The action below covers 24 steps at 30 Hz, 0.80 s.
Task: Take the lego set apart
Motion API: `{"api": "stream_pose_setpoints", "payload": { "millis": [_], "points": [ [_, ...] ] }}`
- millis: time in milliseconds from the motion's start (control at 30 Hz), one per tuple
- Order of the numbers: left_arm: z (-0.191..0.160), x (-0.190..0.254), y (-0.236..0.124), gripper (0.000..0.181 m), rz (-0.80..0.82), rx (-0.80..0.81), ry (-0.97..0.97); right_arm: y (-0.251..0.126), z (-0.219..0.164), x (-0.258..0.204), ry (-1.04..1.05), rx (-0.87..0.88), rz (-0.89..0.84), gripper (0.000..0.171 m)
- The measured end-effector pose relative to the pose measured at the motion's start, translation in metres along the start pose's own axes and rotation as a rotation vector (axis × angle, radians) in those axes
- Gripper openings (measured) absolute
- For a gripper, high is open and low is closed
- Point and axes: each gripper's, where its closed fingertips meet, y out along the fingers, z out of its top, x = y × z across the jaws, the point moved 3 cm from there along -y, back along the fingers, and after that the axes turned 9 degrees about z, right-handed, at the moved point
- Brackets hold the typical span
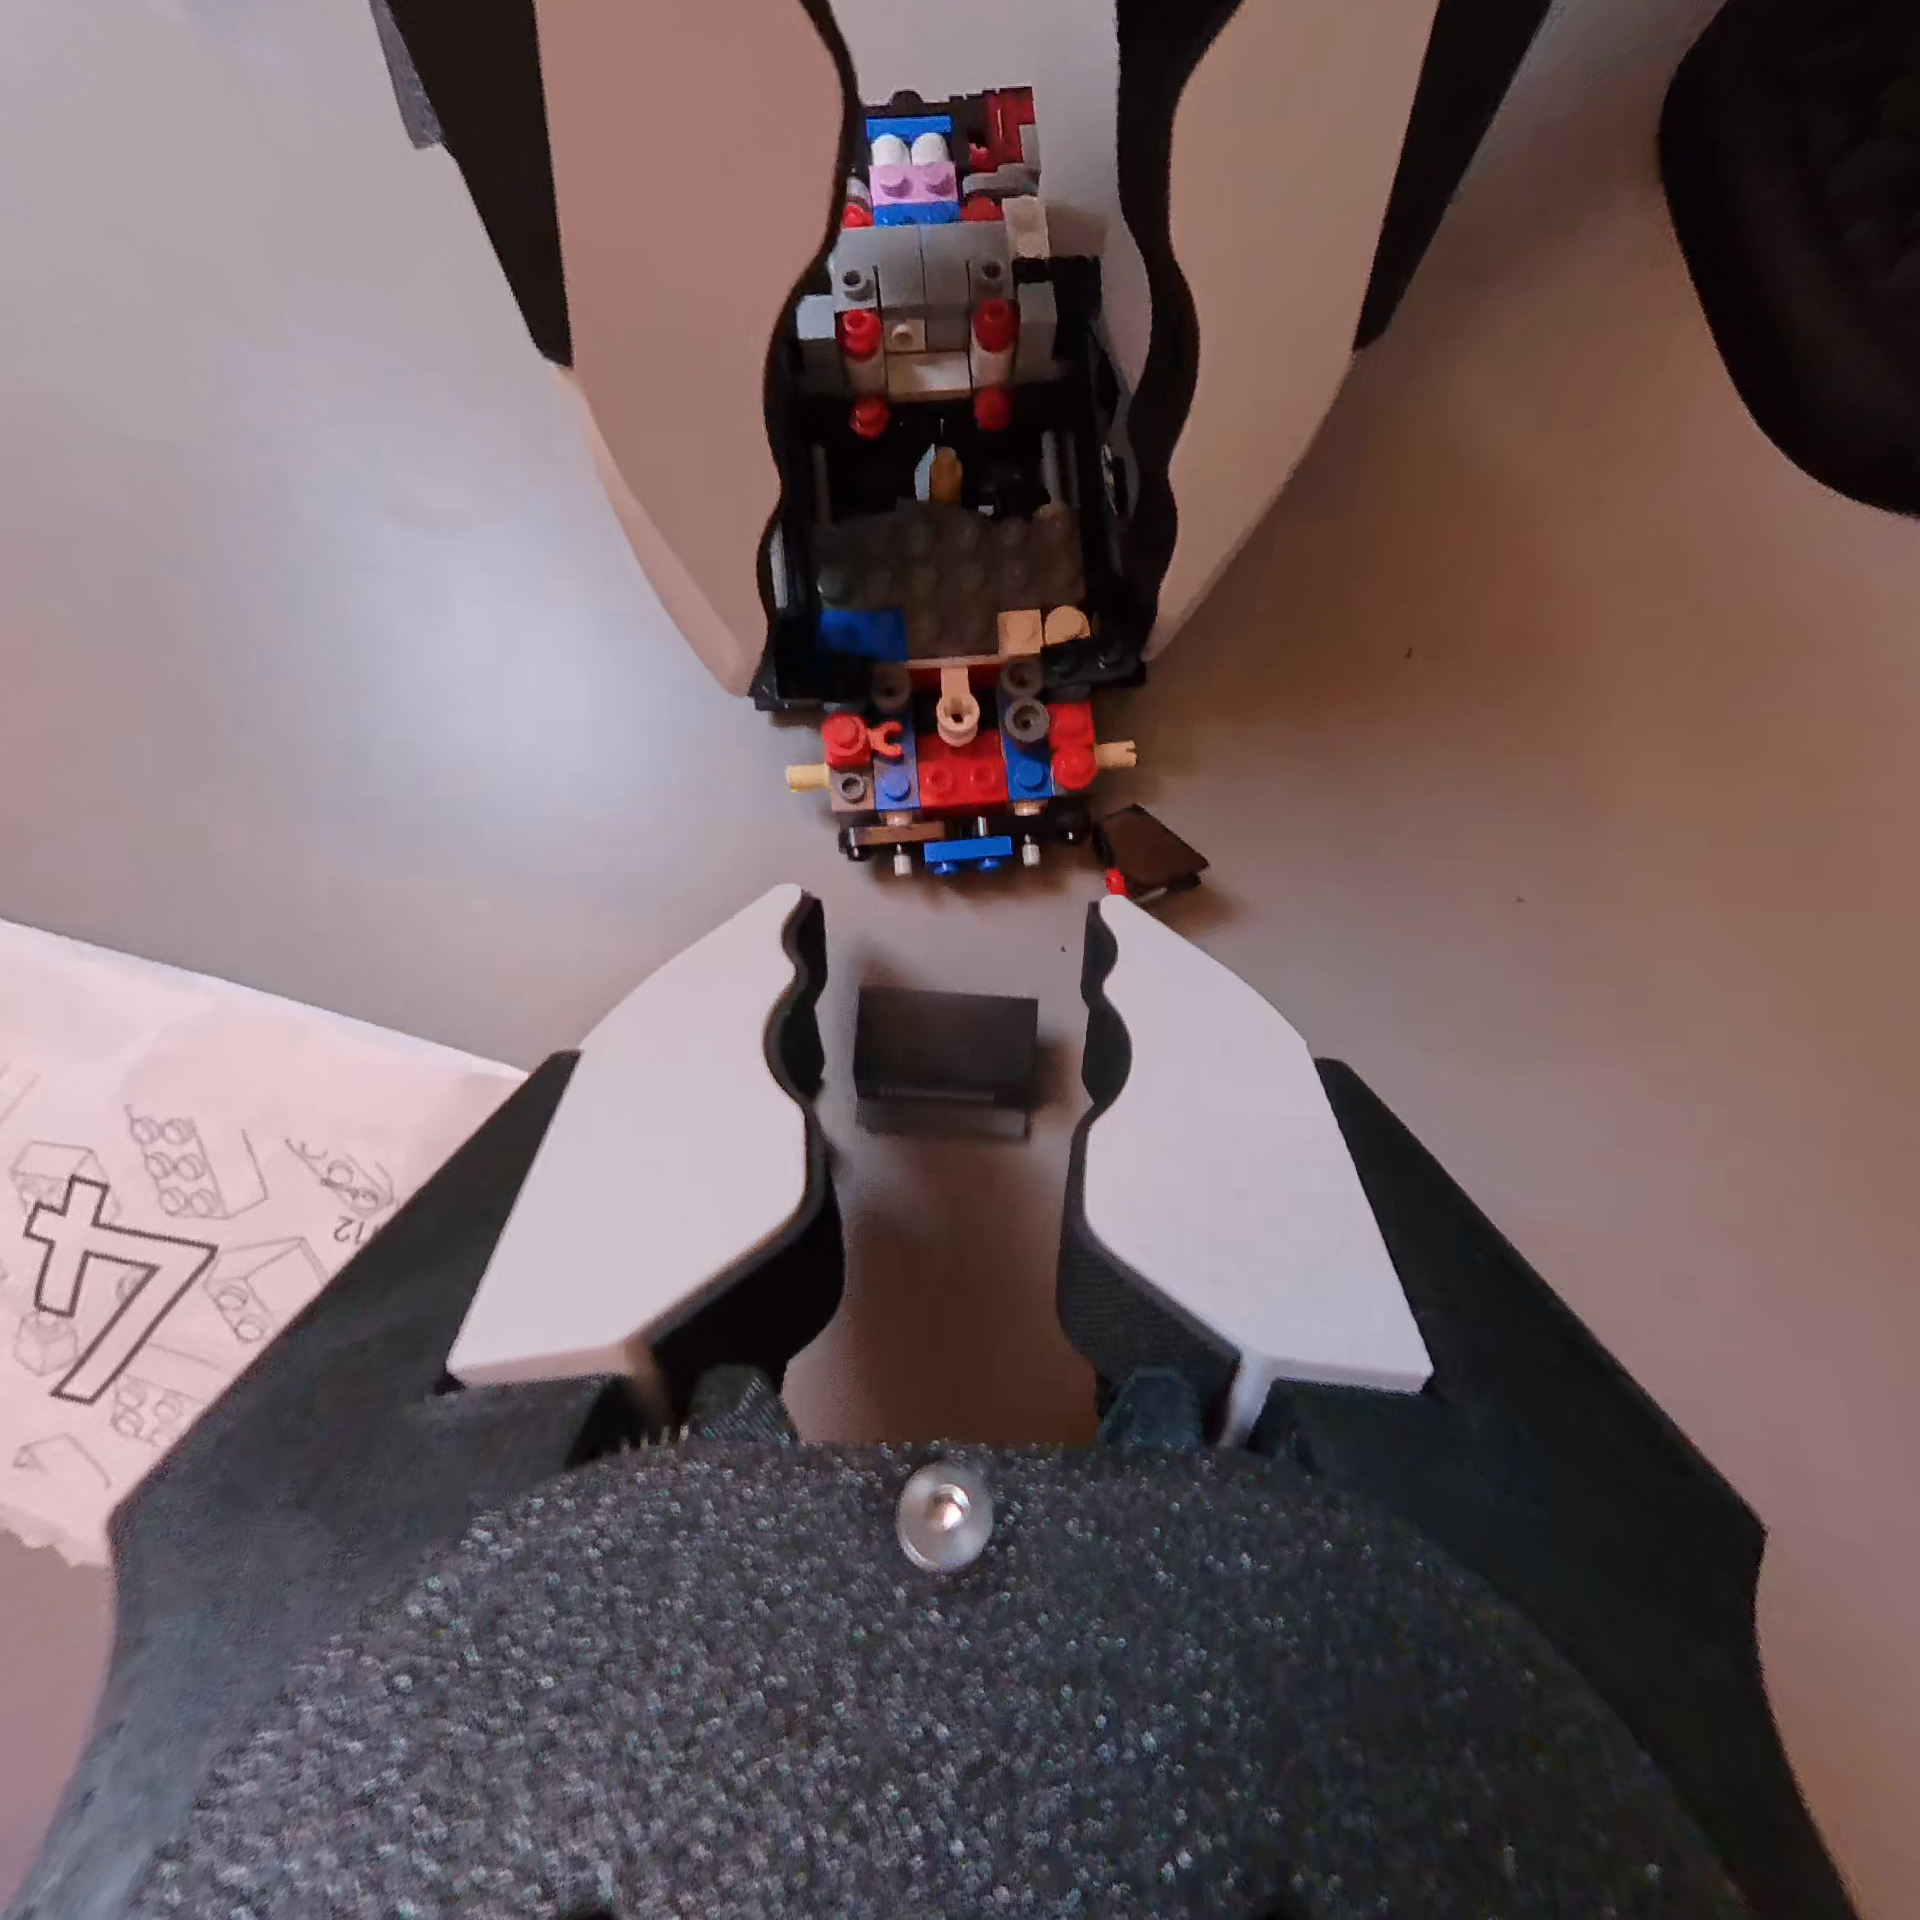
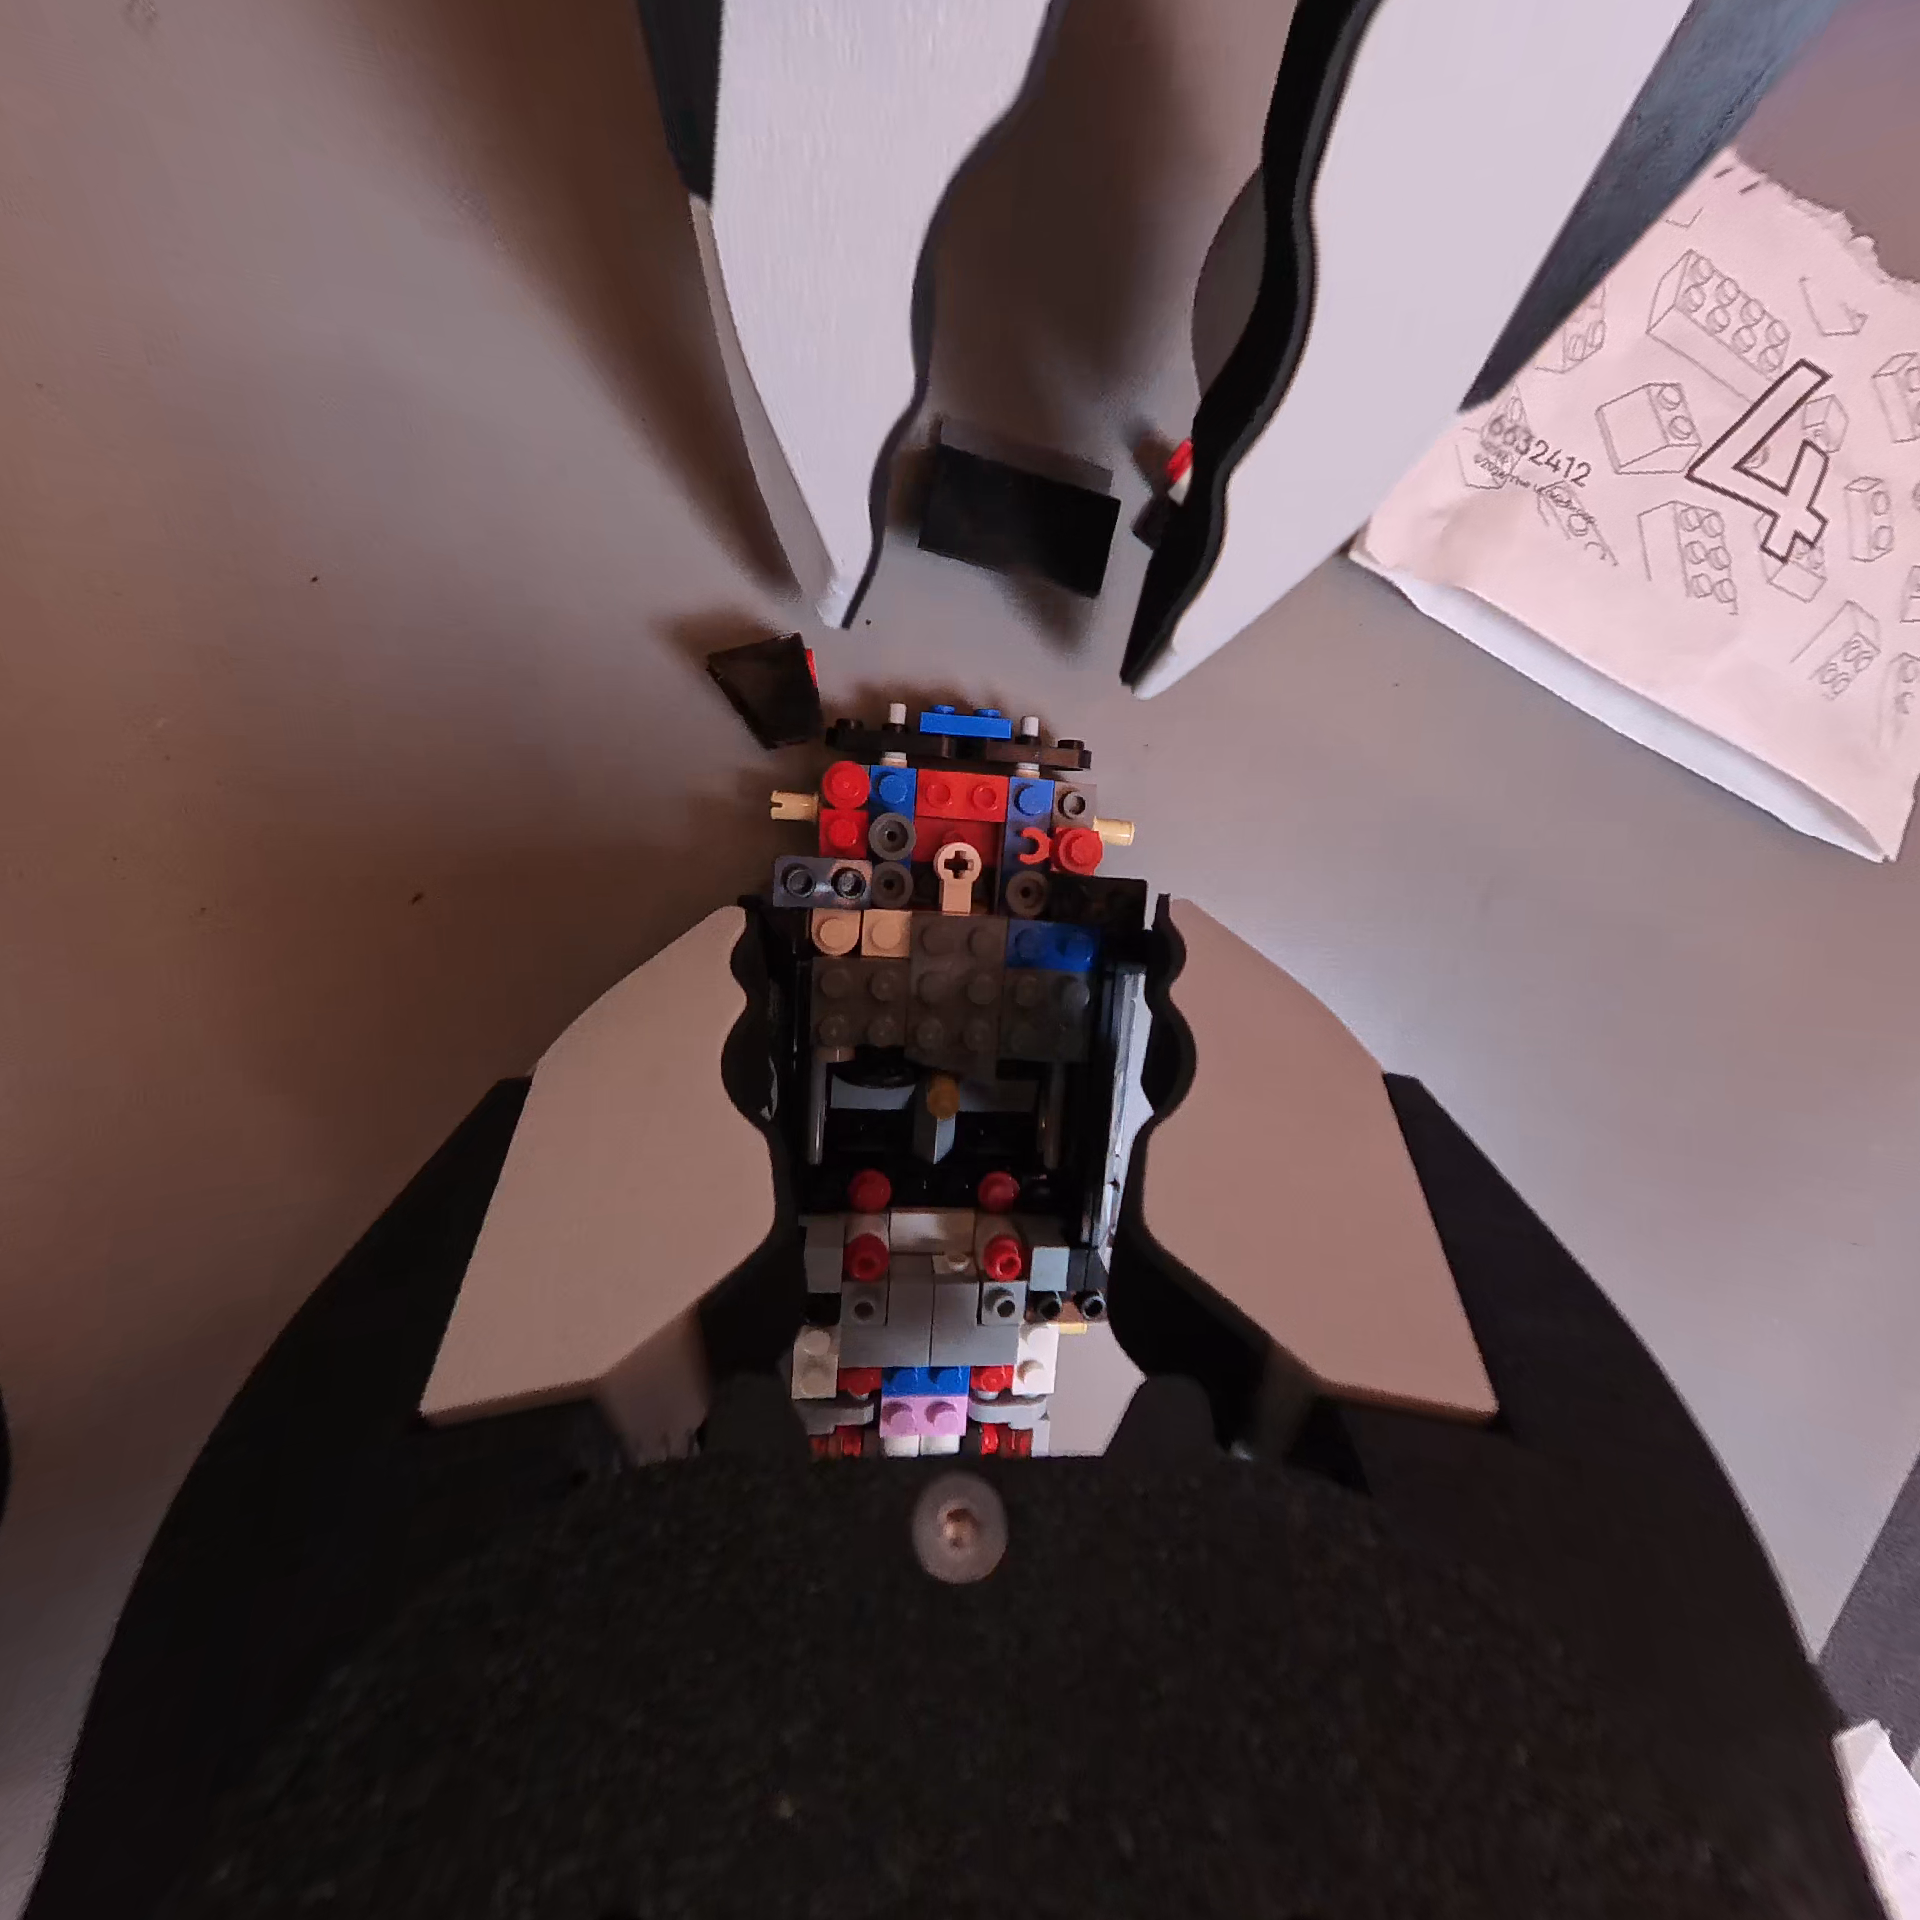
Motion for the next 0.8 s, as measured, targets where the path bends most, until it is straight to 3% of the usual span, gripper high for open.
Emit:
{"api": "stream_pose_setpoints", "payload": {
  "millis": [433, 500, 800],
  "points": [
    [0.007, 0.004, 0.015, 0.048, -0.069, 0.056, -0.052, 0.001, 0.0, -0.001, -0.003, 0.034, -0.008, 0.07],
    [0.007, 0.007, 0.015, 0.055, -0.093, 0.064, -0.068, 0.001, 0.0, -0.001, 0.002, 0.039, -0.009, 0.07],
    [0.006, 0.006, 0.02, 0.05, -0.028, 0.06, -0.039, 0.002, 0.001, -0.001, 0.006, 0.049, -0.016, 0.07]
  ]
}}
